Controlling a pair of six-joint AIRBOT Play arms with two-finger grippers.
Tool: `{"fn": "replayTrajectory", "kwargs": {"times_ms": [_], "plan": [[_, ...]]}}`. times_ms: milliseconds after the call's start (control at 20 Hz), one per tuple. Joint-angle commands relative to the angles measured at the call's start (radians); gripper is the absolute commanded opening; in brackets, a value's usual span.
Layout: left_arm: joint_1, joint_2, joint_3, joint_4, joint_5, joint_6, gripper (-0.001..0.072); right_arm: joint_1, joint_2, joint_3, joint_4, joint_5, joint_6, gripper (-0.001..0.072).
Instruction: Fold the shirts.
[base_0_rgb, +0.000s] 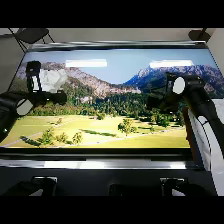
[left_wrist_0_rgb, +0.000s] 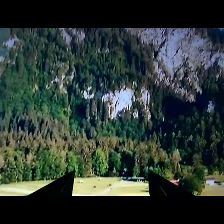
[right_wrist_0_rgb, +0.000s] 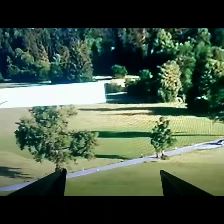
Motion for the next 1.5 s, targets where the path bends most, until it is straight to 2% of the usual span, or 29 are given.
{"fn": "replayTrajectory", "kwargs": {"times_ms": [0,50,100,150,250,300,400,500,650,750,900,1050,1100,1250,1300,1350,1400,1450], "plan": [[0.047,-0.034,0.017,0.013,0.311,-0.04,0.0544,0.001,0.0,0.0,-0.007,-0.027,-0.003,0.0684],[0.1,-0.067,0.047,0.008,0.309,-0.143,0.0549,0.001,0.0,0.0,-0.006,-0.039,-0.003,0.0684],[0.177,-0.111,0.084,-0.034,0.278,-0.257,0.0628,0.001,0.0,0.0,-0.006,-0.049,-0.003,0.0684],[0.261,-0.153,0.111,-0.117,0.236,-0.329,0.0671,0.001,0.0,0.0,-0.006,-0.056,-0.002,0.0684],[0.442,-0.229,0.121,-0.378,0.176,-0.334,0.0681,0.001,0.0,0.0,-0.006,-0.061,-0.003,0.0684],[0.524,-0.27,0.121,-0.505,0.141,-0.292,0.072,0.001,0.0,0.0,-0.006,-0.061,-0.003,0.0684],[0.647,-0.347,0.12,-0.718,0.084,-0.177,0.072,0.001,0.0,0.0,-0.006,-0.061,-0.003,0.0683],[0.705,-0.412,0.12,-0.846,0.09,-0.095,0.072,0.001,0.0,0.0,-0.005,-0.061,-0.002,0.0682],[0.706,-0.504,0.121,-0.898,0.188,-0.074,0.072,0.001,0.0,0.0,-0.001,-0.072,-0.002,0.0682],[0.687,-0.572,0.121,-1.012,0.299,-0.052,0.072,0.001,0.0,0.0,0.006,-0.087,-0.002,0.0682],[0.652,-0.65,0.137,-1.35,0.459,0.221,0.0719,0.001,0.0,0.0,0.029,-0.09,-0.002,0.0682],[0.626,-0.764,0.281,-1.51,0.402,0.412,0.0719,0.001,0.0,0.0,0.051,-0.091,-0.002,0.0682],[0.621,-0.804,0.334,-1.511,0.385,0.42,0.0719,0.001,0.0,0.0,0.059,-0.091,-0.002,0.0682],[0.609,-0.885,0.423,-1.513,0.374,0.352,0.0716,0.001,0.0,0.0,0.082,-0.085,-0.002,0.0682],[0.608,-0.893,0.424,-1.512,0.373,0.325,0.0699,0.001,0.0,0.0,0.09,-0.077,-0.002,0.0682],[0.61,-0.901,0.424,-1.512,0.356,0.311,0.0496,0.001,0.0,0.0,0.1,-0.076,-0.002,0.0682],[0.615,-0.906,0.424,-1.511,0.326,0.314,0.0216,0.001,0.0,0.0,0.106,-0.077,-0.002,0.0682],[0.619,-0.908,0.424,-1.511,0.29,0.342,0.0107,0.001,0.0,0.0,0.111,-0.077,-0.002,0.0682]]}}
